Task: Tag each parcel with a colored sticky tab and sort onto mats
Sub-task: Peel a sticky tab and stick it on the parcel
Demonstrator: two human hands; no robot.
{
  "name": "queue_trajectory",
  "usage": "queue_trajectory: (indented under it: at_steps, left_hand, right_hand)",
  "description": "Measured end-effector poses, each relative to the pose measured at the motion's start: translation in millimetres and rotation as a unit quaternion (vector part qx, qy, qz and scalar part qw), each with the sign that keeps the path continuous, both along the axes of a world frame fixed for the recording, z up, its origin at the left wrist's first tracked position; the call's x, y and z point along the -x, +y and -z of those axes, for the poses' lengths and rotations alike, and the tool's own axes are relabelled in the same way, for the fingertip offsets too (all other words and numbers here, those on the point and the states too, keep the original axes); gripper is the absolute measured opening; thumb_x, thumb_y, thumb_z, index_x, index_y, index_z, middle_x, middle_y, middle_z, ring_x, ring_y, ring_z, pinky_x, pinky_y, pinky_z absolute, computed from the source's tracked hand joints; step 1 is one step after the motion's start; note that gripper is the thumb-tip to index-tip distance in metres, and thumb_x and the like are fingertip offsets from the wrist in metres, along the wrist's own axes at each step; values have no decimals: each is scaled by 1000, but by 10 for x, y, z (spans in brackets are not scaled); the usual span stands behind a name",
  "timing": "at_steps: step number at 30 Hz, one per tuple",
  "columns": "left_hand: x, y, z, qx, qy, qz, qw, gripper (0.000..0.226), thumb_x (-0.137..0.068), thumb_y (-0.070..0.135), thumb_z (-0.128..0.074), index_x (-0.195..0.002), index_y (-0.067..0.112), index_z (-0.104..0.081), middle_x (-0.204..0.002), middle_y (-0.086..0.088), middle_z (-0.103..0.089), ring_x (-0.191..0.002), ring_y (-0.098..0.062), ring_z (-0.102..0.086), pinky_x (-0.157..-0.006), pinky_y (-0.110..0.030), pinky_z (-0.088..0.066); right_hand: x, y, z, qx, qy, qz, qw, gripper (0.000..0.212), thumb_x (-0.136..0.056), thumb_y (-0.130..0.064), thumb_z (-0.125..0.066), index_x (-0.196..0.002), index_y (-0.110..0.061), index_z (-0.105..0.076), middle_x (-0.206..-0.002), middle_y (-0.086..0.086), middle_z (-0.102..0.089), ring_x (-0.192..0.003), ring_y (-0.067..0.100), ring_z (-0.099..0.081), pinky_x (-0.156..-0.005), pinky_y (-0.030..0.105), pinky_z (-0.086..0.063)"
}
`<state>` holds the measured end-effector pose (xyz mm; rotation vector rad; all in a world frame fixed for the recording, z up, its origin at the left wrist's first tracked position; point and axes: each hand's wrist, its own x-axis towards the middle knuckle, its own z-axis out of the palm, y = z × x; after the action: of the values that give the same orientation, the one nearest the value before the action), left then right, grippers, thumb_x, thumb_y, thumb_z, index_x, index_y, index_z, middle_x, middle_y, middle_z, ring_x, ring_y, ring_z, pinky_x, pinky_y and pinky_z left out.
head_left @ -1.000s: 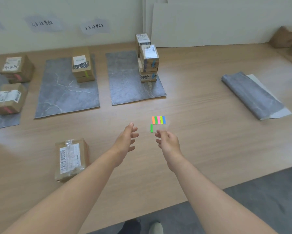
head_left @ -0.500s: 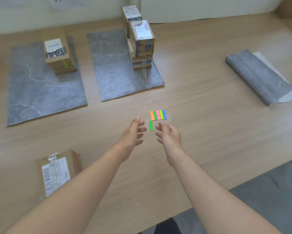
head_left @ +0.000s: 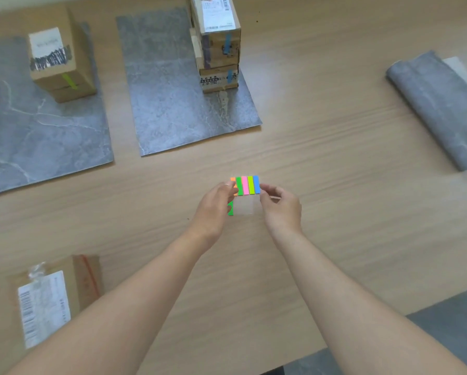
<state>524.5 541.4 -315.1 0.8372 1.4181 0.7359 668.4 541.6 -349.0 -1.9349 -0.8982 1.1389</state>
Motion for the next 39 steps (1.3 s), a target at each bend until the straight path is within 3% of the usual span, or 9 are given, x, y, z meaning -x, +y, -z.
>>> queue_trajectory:
  at_steps: [2,3,7,11,17,22,28,35,39]
  left_hand:
    - [-10,25,118,-78,101,69,989,30,-100,32,-41,-111,33,-69,-117,9,-68,-119,-13,-59,-102,-27,-42]
    - [-14,35,184,-115,164,109,974,36,-98,25,-41,-119,24,-70,-123,4,-68,-121,-14,-59,-101,-24,-41]
    - [-94,81,440,-184,322,236,898,54,-83,11,-40,-129,1,-65,-142,-18,-56,-128,-33,-57,-103,-37,-46]
    - [-151,62,625,-194,383,302,851,56,-84,23,-36,-124,-2,-65,-136,-25,-56,-120,-43,-58,-99,-51,-52]
    - [-166,68,629,-206,430,323,817,54,-83,29,-41,-126,6,-64,-138,-22,-53,-118,-38,-55,-101,-41,-48]
    - [-177,77,626,-219,438,314,813,52,-84,28,-46,-130,13,-63,-134,-19,-53,-111,-35,-53,-94,-39,-47]
    - [-222,69,668,-215,453,306,809,51,-83,27,-48,-131,14,-63,-134,-20,-53,-115,-36,-53,-96,-40,-47]
    - [-249,76,731,-227,473,306,794,52,-87,29,-51,-137,18,-60,-131,-21,-53,-119,-38,-51,-99,-44,-47]
    - [-304,78,730,-243,489,295,784,52,-83,31,-53,-134,19,-63,-128,-22,-55,-116,-39,-53,-93,-43,-50]
  right_hand:
    - [-114,125,116,-16,-106,-84,991,23,-94,-9,-64,-111,-17,-77,-108,-2,-73,-79,4,-65,-71,0,-39]
    - [-151,188,166,-27,-144,-120,982,26,-92,-6,-65,-112,-16,-77,-107,1,-71,-78,7,-64,-71,1,-38]
    - [-239,391,363,-78,-223,-239,942,31,-82,-1,-75,-111,-12,-78,-96,10,-66,-81,26,-66,-73,31,-48]
    - [-353,550,439,-64,-239,-308,919,29,-79,-12,-83,-107,-13,-79,-93,9,-64,-83,26,-63,-73,39,-52]
    - [-438,839,456,-22,-220,-348,911,24,-67,-13,-90,-90,-11,-83,-89,12,-74,-85,31,-69,-75,38,-53]
    - [-485,949,476,-14,-193,-357,914,26,-67,-16,-92,-90,-12,-83,-91,9,-74,-86,28,-69,-78,38,-54]
    - [-541,858,538,-155,-269,-453,836,12,-82,-20,-76,-89,-11,-80,-83,8,-64,-70,32,-64,-58,44,-55]
    - [-575,833,593,-182,-237,-448,843,11,-88,-19,-70,-93,-11,-76,-88,8,-68,-78,30,-67,-66,43,-55]
    - [-569,817,585,-155,-218,-397,878,10,-90,-23,-68,-89,-13,-72,-88,4,-72,-83,26,-67,-75,42,-54]
